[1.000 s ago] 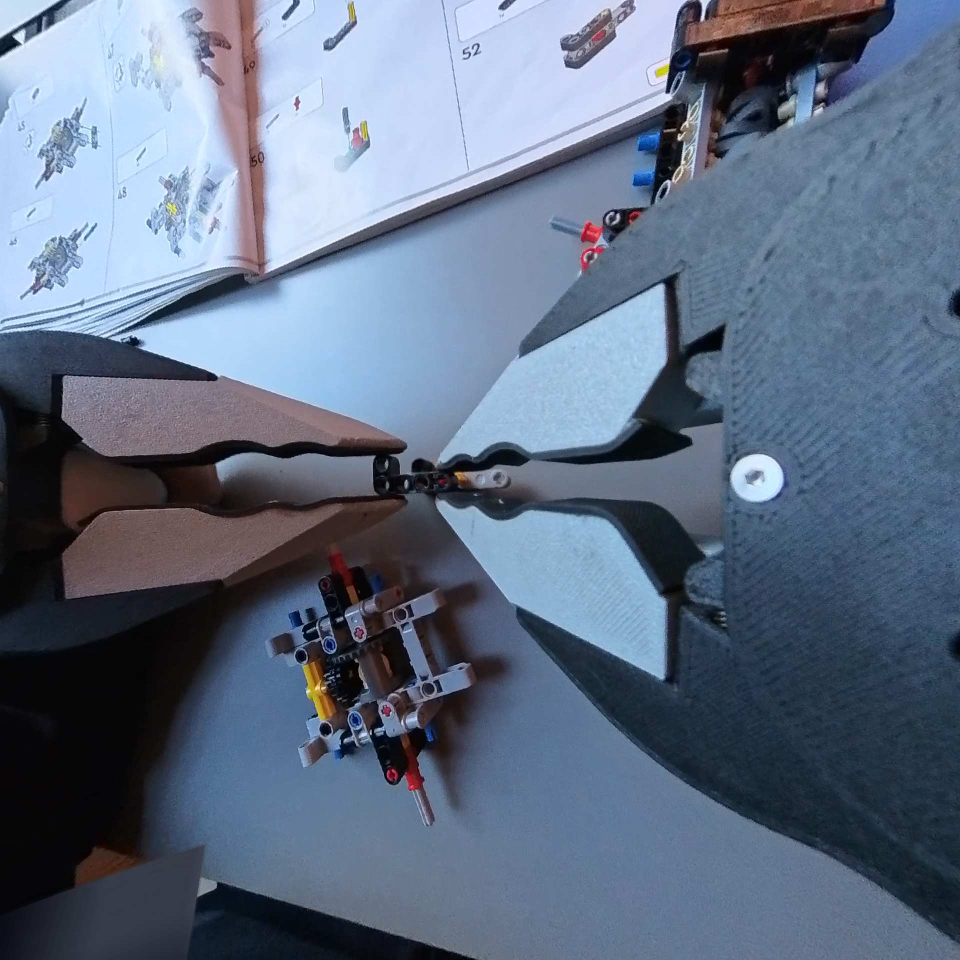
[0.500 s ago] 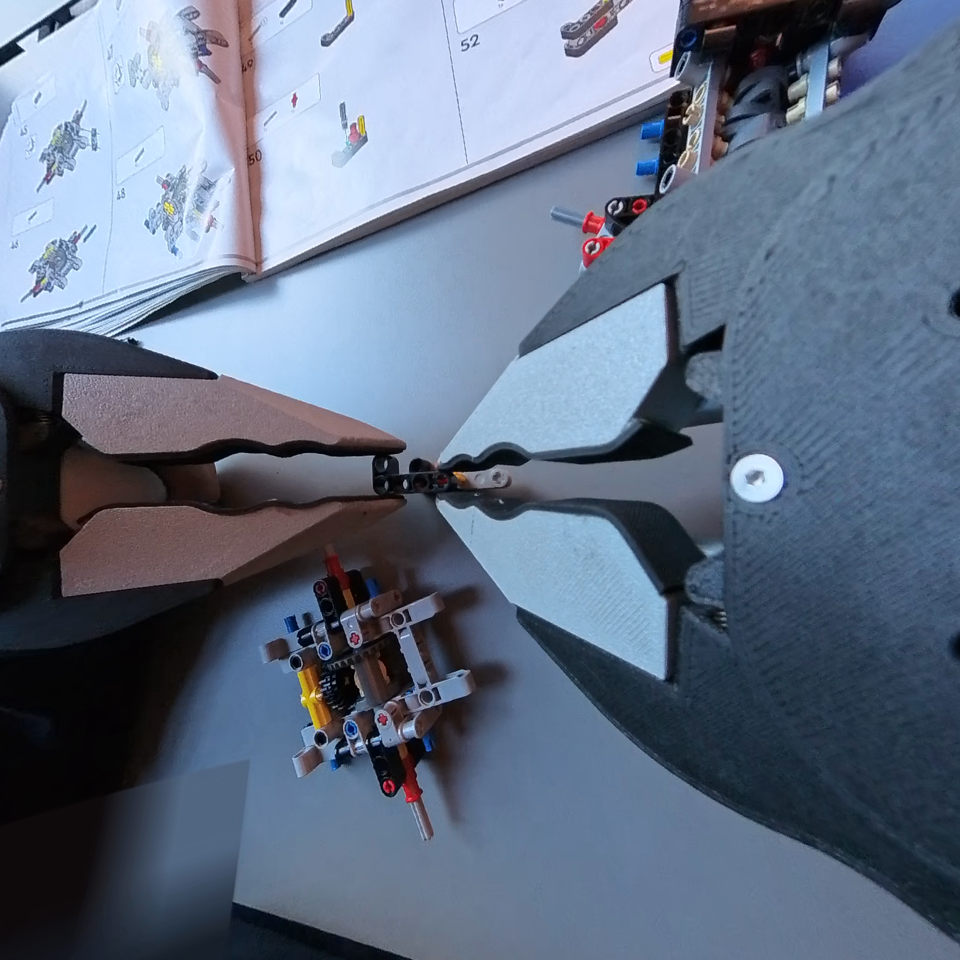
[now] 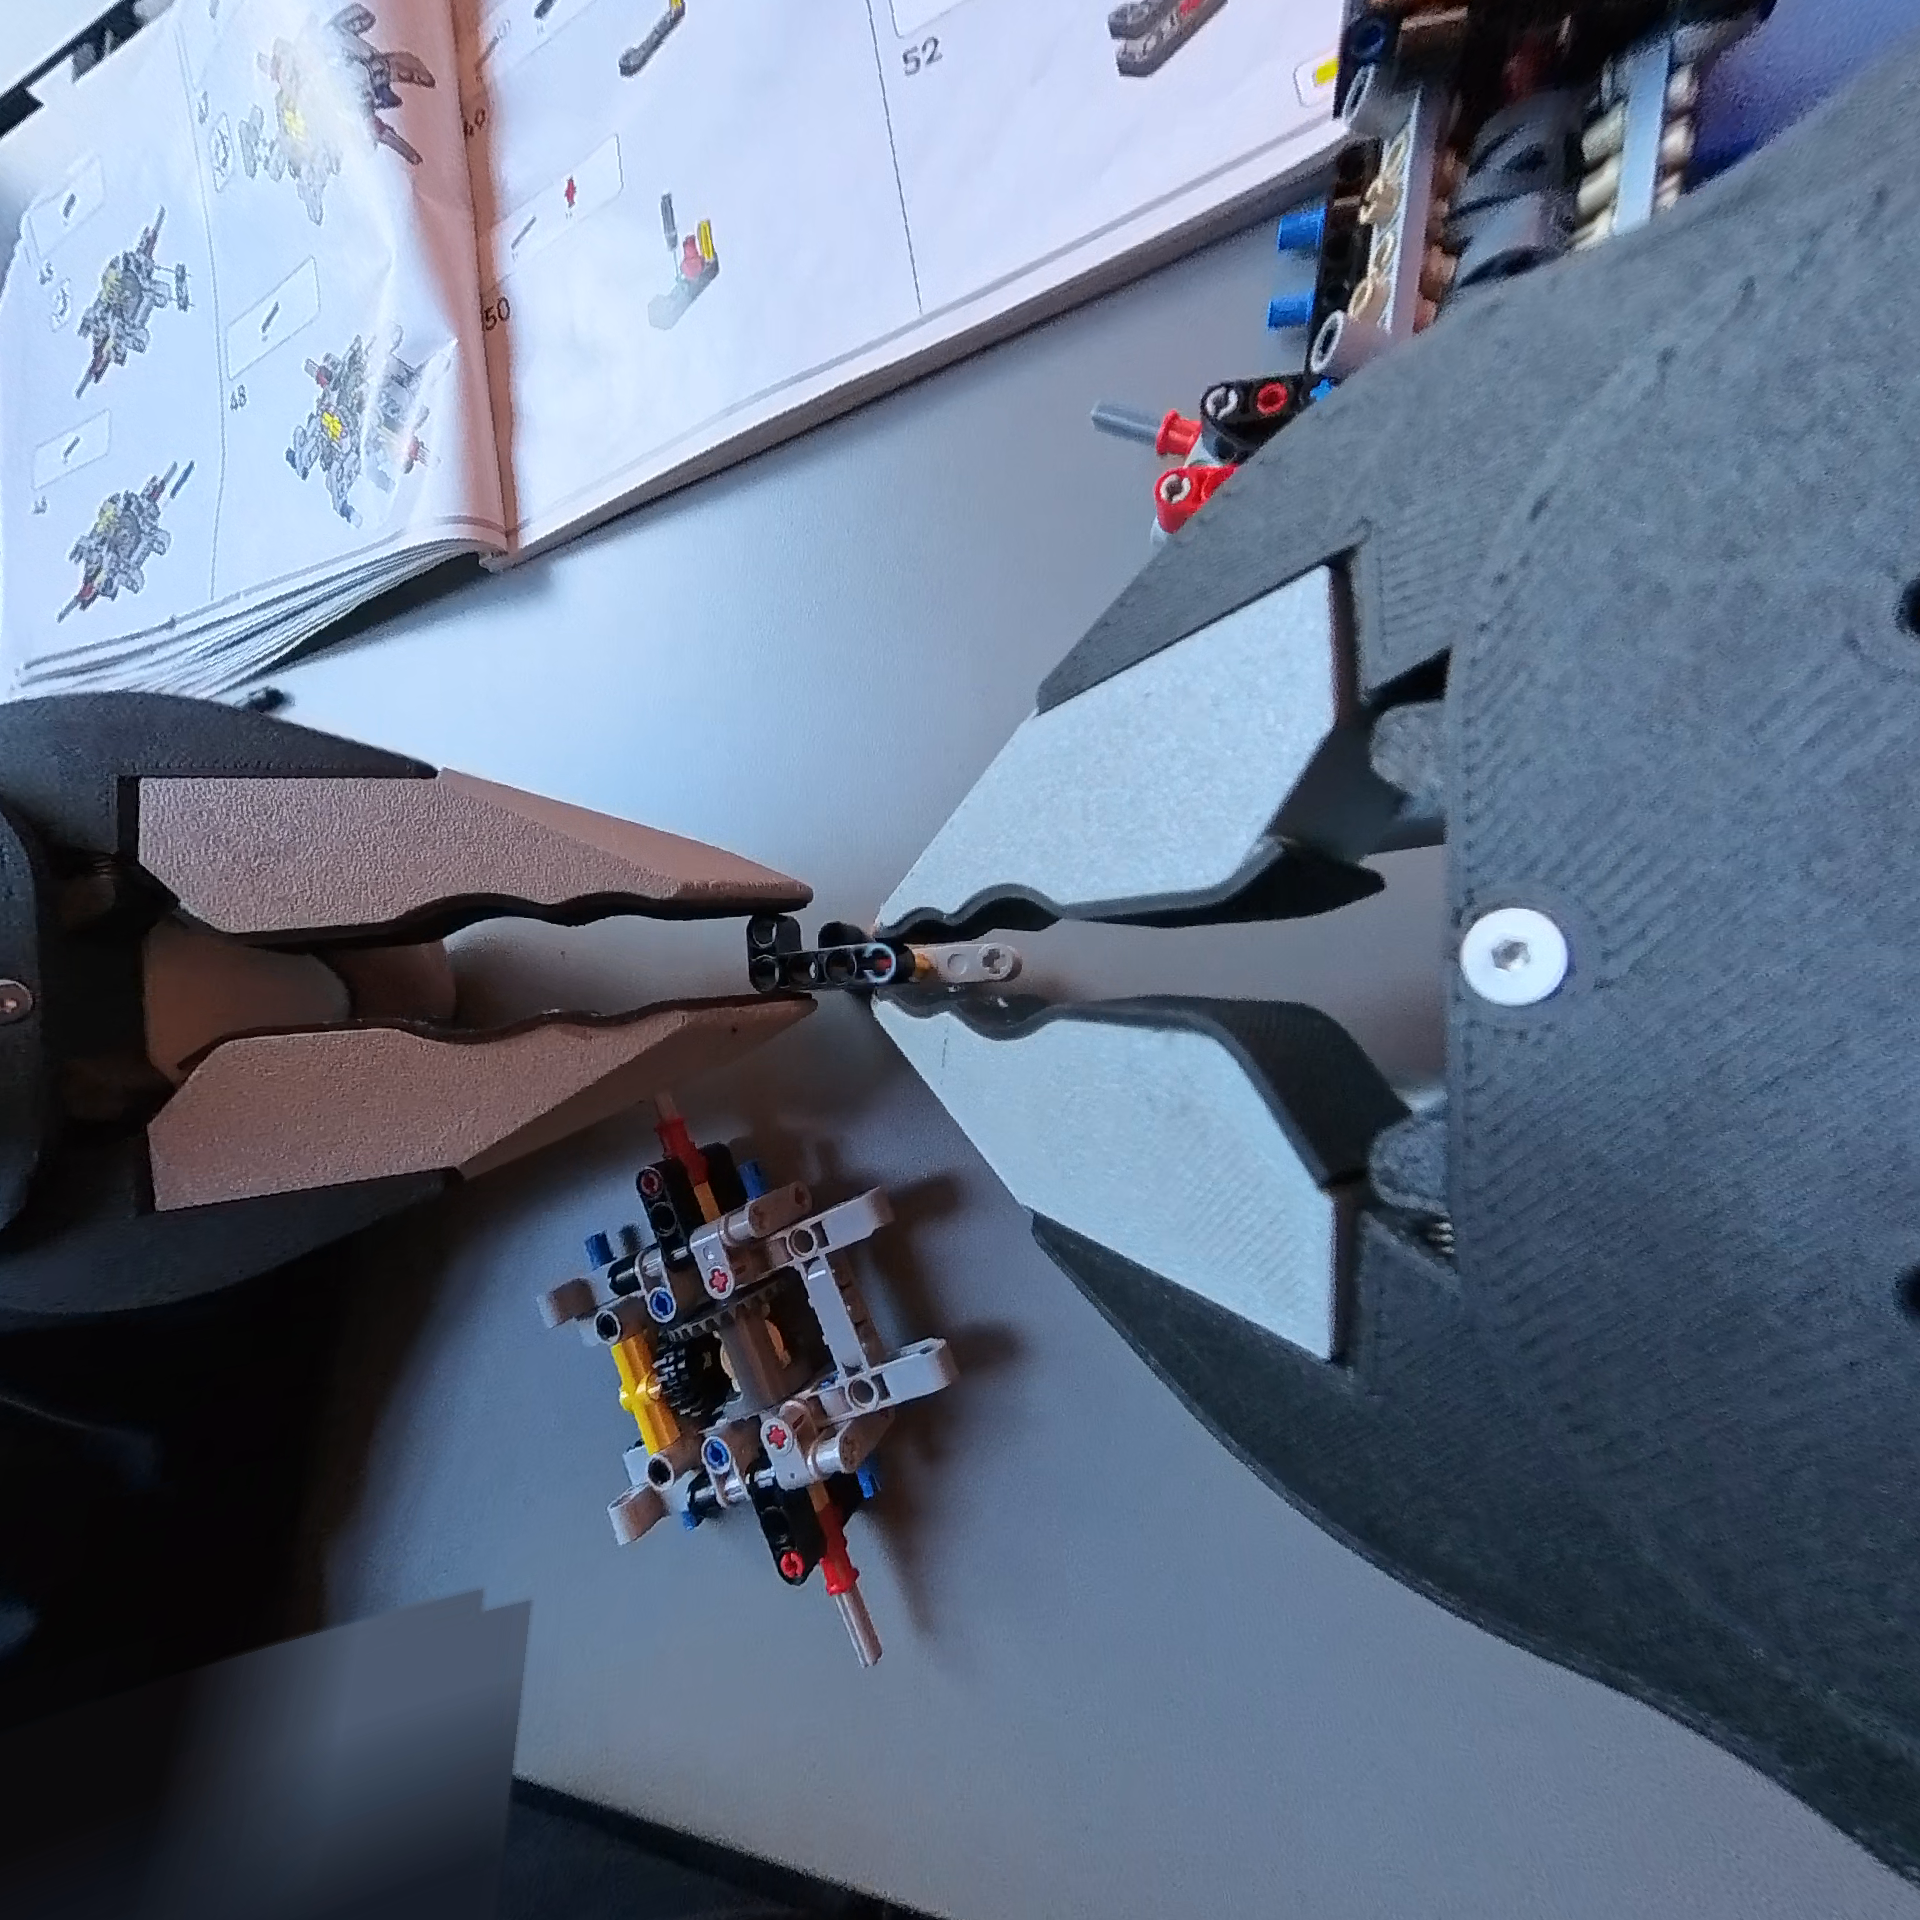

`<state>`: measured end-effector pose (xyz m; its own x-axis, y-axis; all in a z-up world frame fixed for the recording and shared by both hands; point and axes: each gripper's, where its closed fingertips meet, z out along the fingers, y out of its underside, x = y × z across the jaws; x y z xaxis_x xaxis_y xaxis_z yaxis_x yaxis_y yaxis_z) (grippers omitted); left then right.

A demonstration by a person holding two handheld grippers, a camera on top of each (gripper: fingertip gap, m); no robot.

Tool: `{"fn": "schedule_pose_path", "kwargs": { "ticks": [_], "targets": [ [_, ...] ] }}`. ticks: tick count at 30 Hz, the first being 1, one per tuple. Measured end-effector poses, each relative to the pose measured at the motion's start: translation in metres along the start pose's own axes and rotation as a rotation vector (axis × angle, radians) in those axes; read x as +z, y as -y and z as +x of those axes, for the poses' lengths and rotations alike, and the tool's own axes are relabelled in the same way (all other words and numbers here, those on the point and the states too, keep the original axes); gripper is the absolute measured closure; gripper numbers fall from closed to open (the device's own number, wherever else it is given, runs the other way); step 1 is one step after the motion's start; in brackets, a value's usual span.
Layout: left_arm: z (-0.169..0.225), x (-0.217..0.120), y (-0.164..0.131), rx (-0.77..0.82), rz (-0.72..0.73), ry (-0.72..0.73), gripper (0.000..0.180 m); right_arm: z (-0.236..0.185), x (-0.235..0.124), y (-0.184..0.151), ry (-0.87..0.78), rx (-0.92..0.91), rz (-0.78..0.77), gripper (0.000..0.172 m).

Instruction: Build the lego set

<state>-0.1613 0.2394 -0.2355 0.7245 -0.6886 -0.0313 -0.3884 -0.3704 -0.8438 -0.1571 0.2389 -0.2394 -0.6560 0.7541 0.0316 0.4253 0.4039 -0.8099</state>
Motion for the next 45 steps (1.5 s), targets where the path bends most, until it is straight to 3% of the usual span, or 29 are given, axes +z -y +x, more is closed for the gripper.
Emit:
{"fn": "schedule_pose_path", "kwargs": {
  "ticks": [37,45],
  "targets": [
    [-0.0003,0.0028,-0.0055,-0.008,-0.038,0.003,0.167,-0.0002,0.0049,-0.0082,0.044,0.03,-0.012,0.168],
    [-0.0002,0.0035,-0.0095,-0.025,-0.061,-0.029,0.167,0.0003,0.0043,-0.0083,0.019,0.002,-0.147,0.169]
  ]
}}
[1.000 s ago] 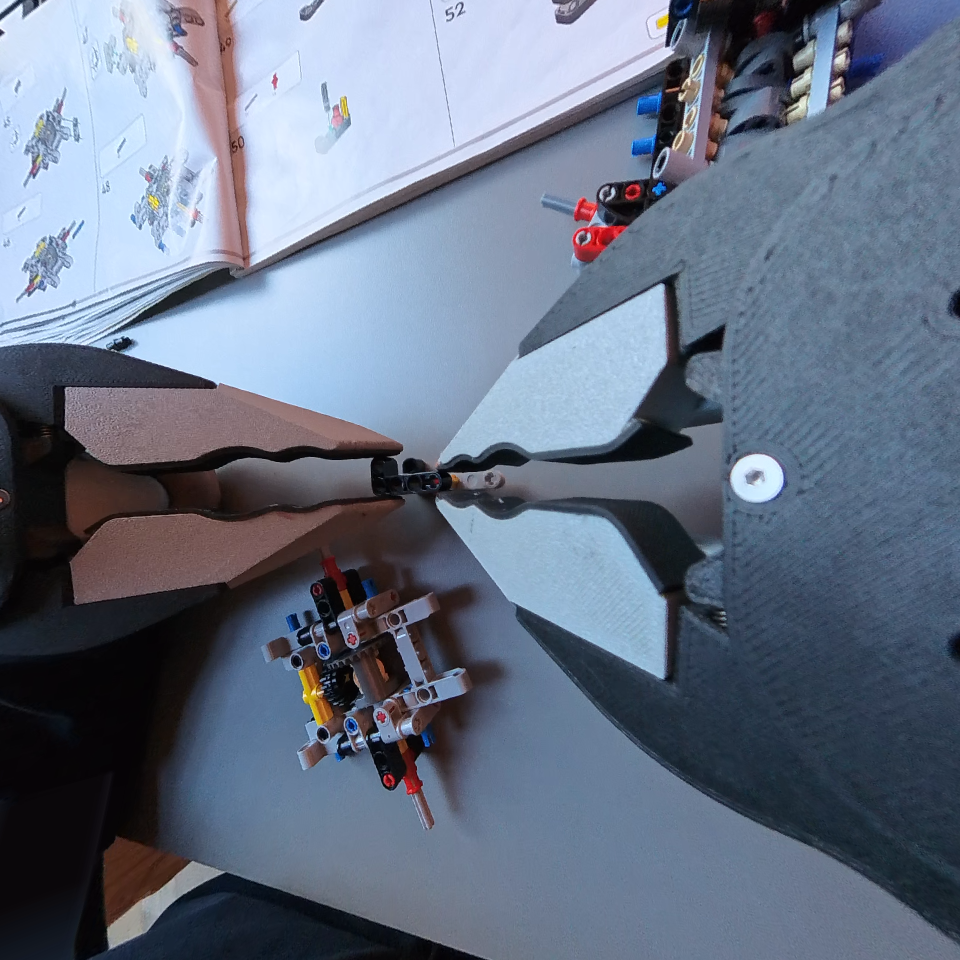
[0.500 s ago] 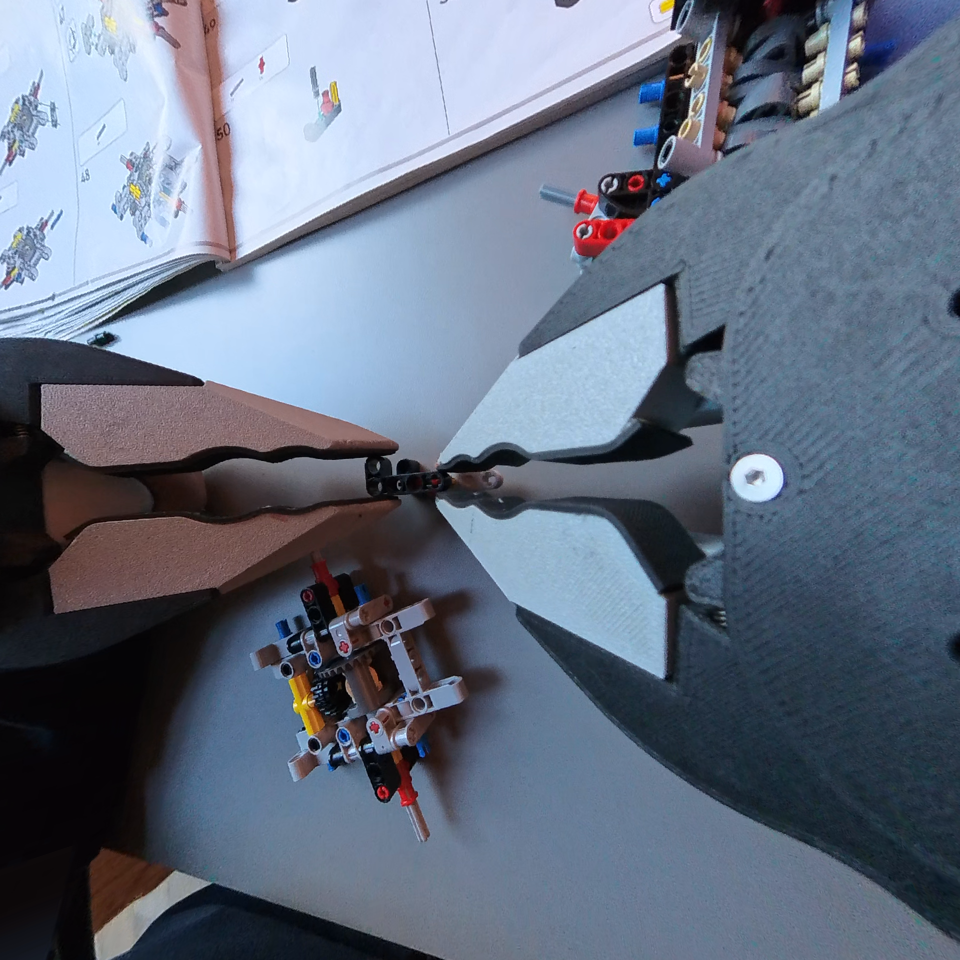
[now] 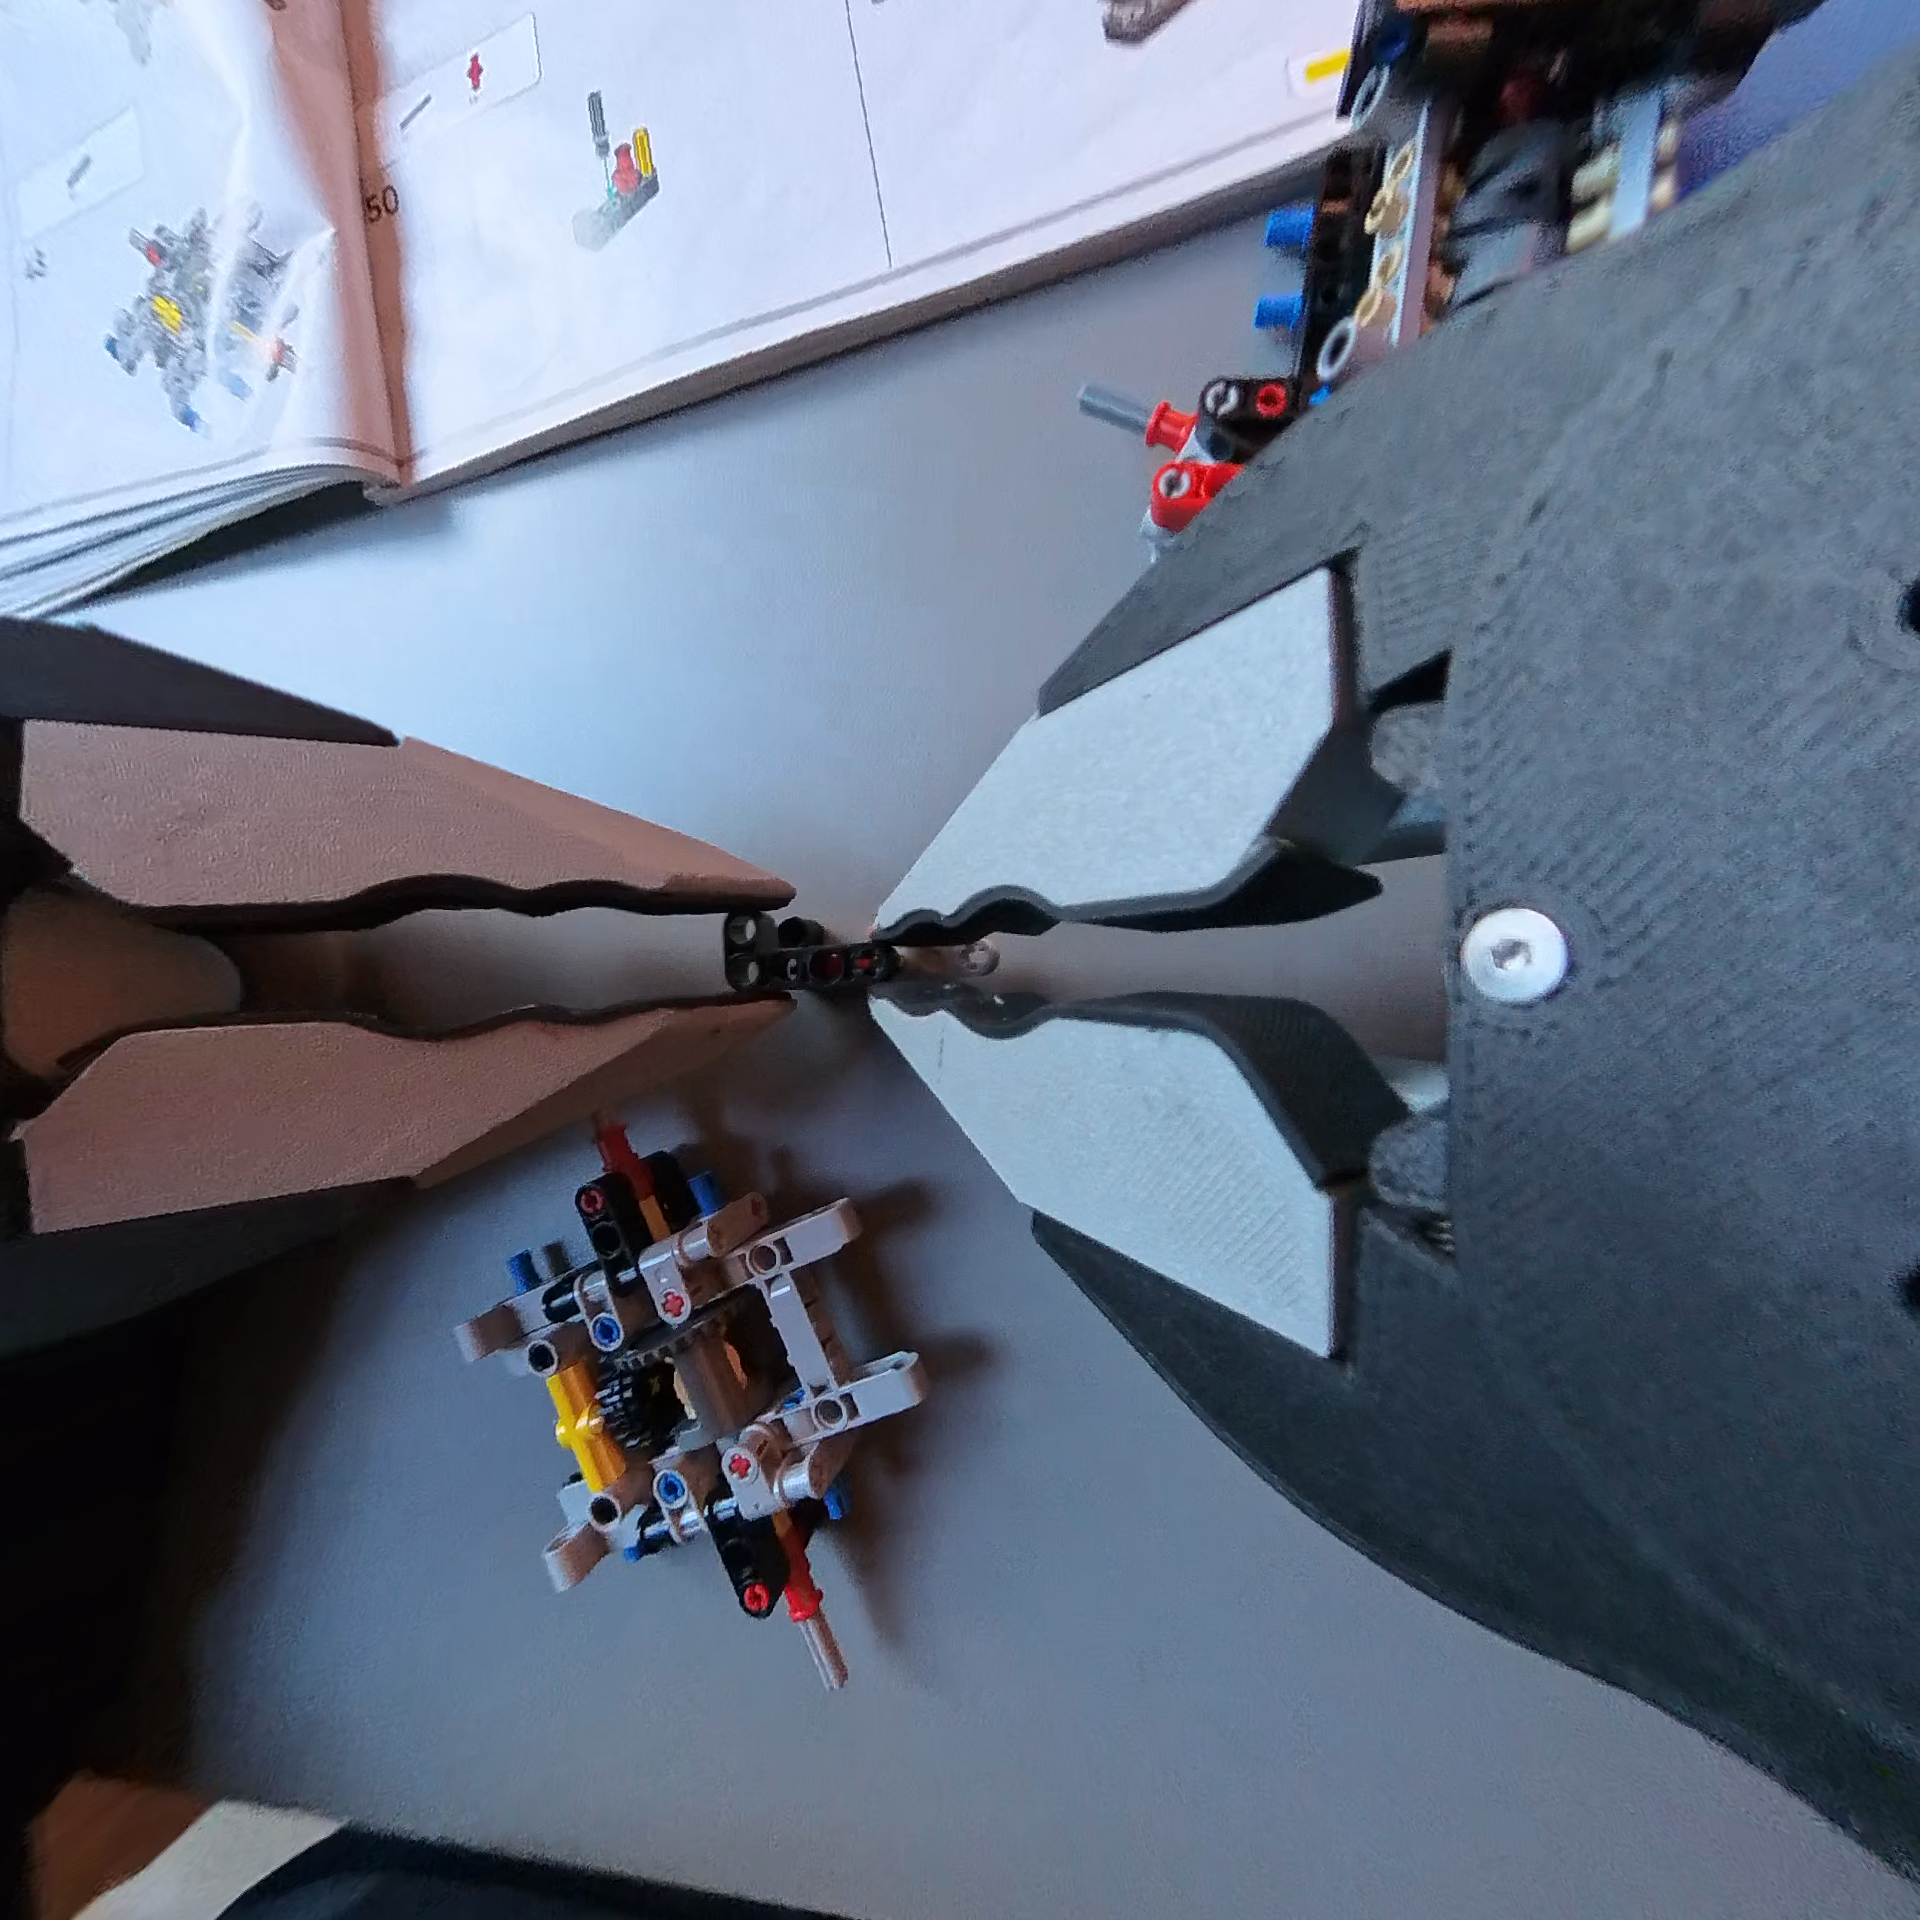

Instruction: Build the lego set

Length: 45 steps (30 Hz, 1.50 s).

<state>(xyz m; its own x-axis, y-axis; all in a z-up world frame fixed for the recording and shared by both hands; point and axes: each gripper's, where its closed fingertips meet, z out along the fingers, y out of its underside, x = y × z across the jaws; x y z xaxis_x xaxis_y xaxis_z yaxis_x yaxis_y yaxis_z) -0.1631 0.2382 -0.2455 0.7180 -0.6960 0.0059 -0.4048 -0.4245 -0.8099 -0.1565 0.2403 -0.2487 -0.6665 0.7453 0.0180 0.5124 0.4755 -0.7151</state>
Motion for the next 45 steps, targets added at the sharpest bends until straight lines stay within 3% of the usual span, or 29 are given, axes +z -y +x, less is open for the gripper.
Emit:
{"fn": "schedule_pose_path", "kwargs": {
  "ticks": [19,24,29,37,42,45],
  "targets": [
    [-0.001,0.002,-0.003,-0.043,-0.104,0.021,0.167,0.0,0.003,-0.003,-0.013,-0.028,-0.033,0.168],
    [-0.004,0.003,-0.004,-0.025,-0.138,0.045,0.167,0.001,0.002,-0.001,0.077,0.157,0.068,0.168],
    [0.0,0.003,-0.004,-0.007,-0.164,0.041,0.167,0.011,-0.015,0.006,-0.073,0.054,0.085,0.148],
    [0.002,0.004,-0.003,-0.006,-0.171,0.033,0.167,-0.003,0.001,-0.002,-0.055,-0.056,-0.056,0.167],
    [0.002,0.004,-0.003,-0.009,-0.175,0.029,0.167,0.0,-0.008,0.005,-0.039,-0.058,-0.071,0.161],
    [0.003,0.004,-0.003,-0.004,-0.178,0.027,0.167,-0.001,-0.009,0.008,-0.029,-0.07,-0.083,0.171]
  ]
}}
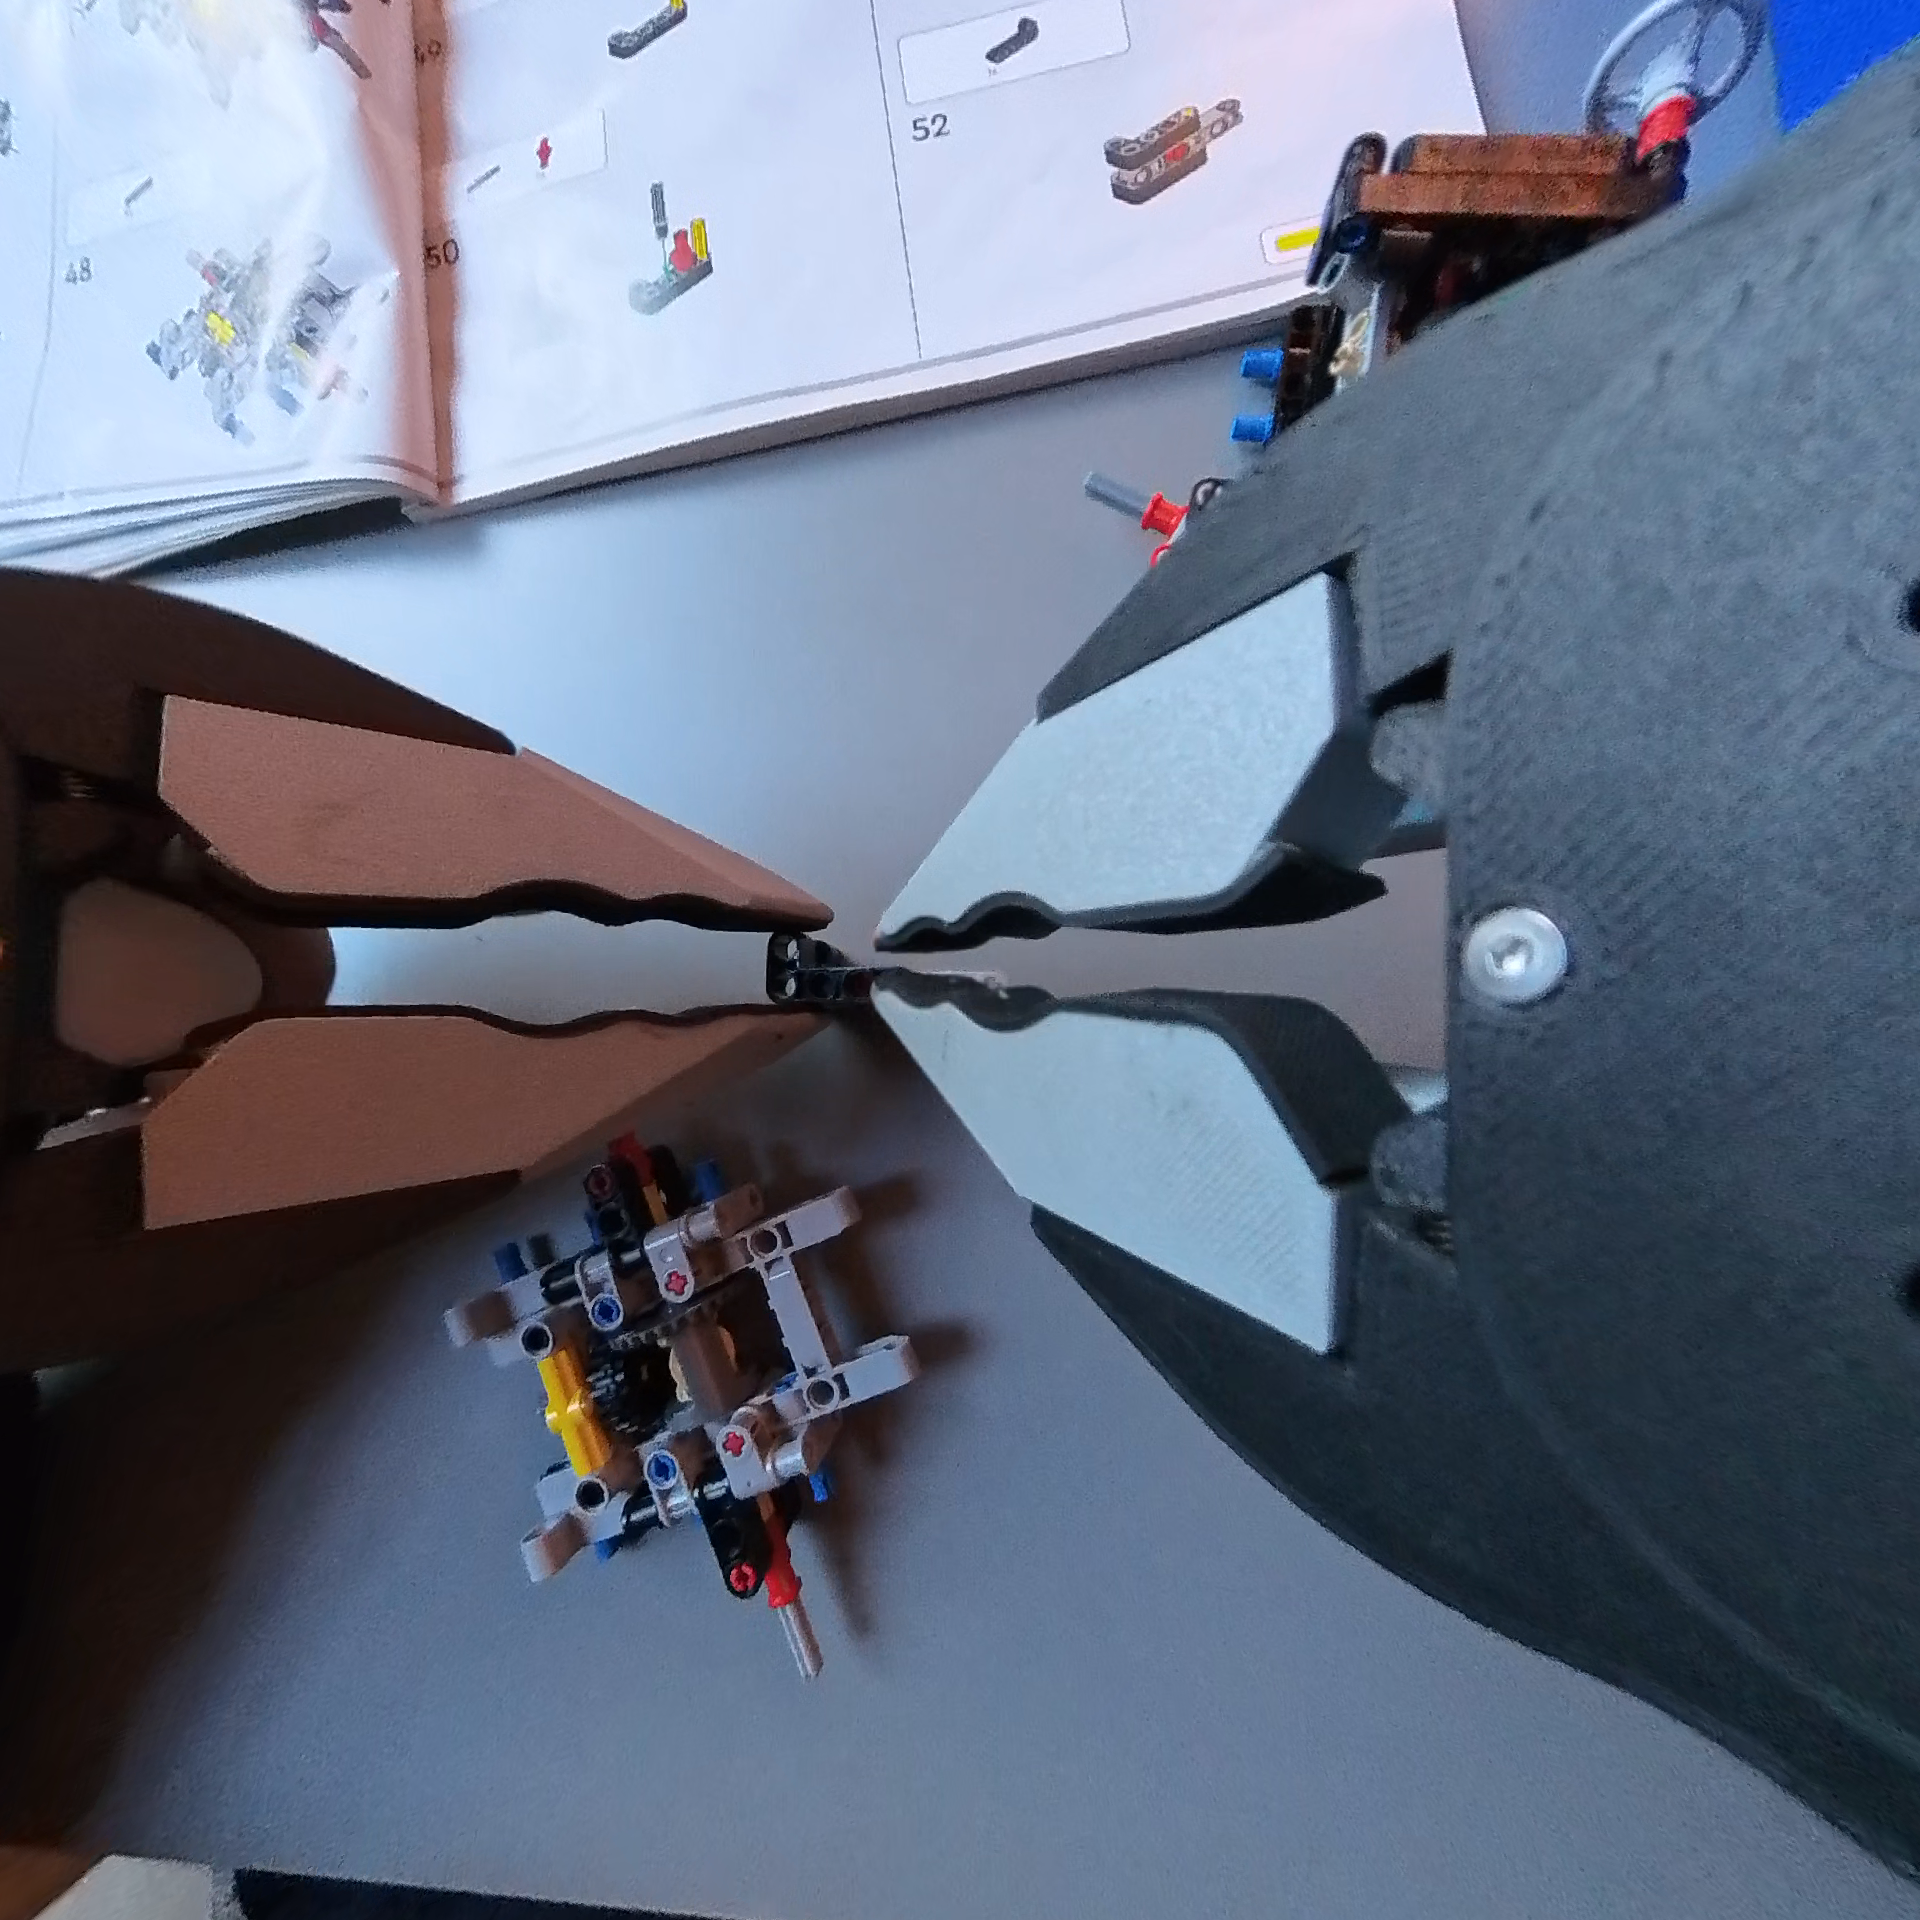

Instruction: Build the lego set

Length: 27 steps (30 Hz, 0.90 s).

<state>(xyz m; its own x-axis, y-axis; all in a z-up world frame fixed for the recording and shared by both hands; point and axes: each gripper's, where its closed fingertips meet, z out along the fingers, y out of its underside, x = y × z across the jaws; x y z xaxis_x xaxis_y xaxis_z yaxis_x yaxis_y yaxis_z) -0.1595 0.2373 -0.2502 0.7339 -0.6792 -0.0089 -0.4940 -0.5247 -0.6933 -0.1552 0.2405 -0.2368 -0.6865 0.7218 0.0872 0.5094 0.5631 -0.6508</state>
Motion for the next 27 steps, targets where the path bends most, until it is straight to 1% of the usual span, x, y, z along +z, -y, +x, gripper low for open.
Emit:
{"fn": "schedule_pose_path", "kwargs": {
  "ticks": [4,5,7,8,11,20,27],
  "targets": [
    [0.0013,0.0003,0.0002,0.0,-0.003,-0.003,0.167,-0.0029,0.0022,-0.0002,0.019,-0.006,-0.031,0.171],
    [0.0014,0.0003,0.0002,0.0,-0.004,-0.002,0.167,-0.0043,0.0021,0.0001,0.026,-0.006,-0.036,0.17],
    [0.0015,0.0003,0.0002,0.003,-0.006,0.0,0.167,-0.0078,0.0021,0.002,0.047,0.002,-0.033,0.161],
    [0.0016,0.0003,0.0003,0.005,-0.007,0.001,0.167,-0.0077,0.0027,0.0023,0.046,0.007,-0.035,0.16],
    [0.0016,0.0004,0.0003,0.004,-0.008,0.0,0.166,-0.0059,0.0051,0.0004,0.03,0.004,-0.055,0.169],
    [0.0018,0.0005,0.0004,0.0,-0.008,-0.002,0.167,-0.006,0.0056,-0.0003,0.034,-0.003,-0.091,0.168],
    [0.0021,0.0005,0.0002,-0.005,-0.016,-0.001,0.167,-0.0065,0.0066,-0.0019,0.037,-0.007,-0.17,0.169]
  ]
}}
